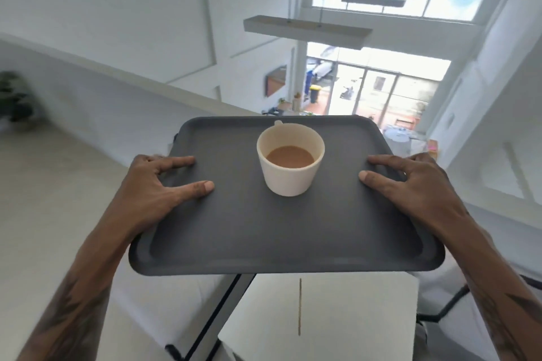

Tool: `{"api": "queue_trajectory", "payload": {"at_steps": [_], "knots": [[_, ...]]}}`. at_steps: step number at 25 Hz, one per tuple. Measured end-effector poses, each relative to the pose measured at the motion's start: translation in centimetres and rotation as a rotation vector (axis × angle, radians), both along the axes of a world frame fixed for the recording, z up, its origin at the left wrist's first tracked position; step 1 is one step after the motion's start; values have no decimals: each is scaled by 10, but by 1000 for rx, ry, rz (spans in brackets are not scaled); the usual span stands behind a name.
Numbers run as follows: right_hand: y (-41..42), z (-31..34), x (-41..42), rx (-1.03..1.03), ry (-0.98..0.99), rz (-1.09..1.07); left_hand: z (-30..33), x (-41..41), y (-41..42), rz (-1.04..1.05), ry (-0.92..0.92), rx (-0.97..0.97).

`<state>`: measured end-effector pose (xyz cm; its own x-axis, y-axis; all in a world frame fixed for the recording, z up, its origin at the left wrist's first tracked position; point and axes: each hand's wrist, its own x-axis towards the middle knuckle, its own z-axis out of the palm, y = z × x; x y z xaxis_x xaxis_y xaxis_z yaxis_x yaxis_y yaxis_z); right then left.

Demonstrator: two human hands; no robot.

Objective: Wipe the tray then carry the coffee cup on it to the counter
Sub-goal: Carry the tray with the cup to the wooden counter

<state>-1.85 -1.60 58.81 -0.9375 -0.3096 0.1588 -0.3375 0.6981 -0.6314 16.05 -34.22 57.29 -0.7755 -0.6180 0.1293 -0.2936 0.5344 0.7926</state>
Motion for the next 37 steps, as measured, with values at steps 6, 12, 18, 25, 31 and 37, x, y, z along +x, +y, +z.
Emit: {"api": "queue_trajectory", "payload": {"at_steps": [6, 12, 18, 25, 31, 37], "knots": [[-62, 12, 38, 65, 43, 257, 6, 117, 13, 326, 35, 26], [-158, 16, 134, 66, 82, 529, 15, 274, 8, 674, 52, 59], [-267, 20, 292, 72, 101, 819, 26, 464, 2, 985, 27, 21], [-382, 19, 514, 54, 87, 1197, 36, 683, 19, 1368, 9, 9], [-463, 16, 719, 58, 149, 1574, 21, 837, 58, 1747, 62, 9], [-529, 4, 931, 40, 143, 1925, 8, 973, 81, 2103, 25, -4]]}}
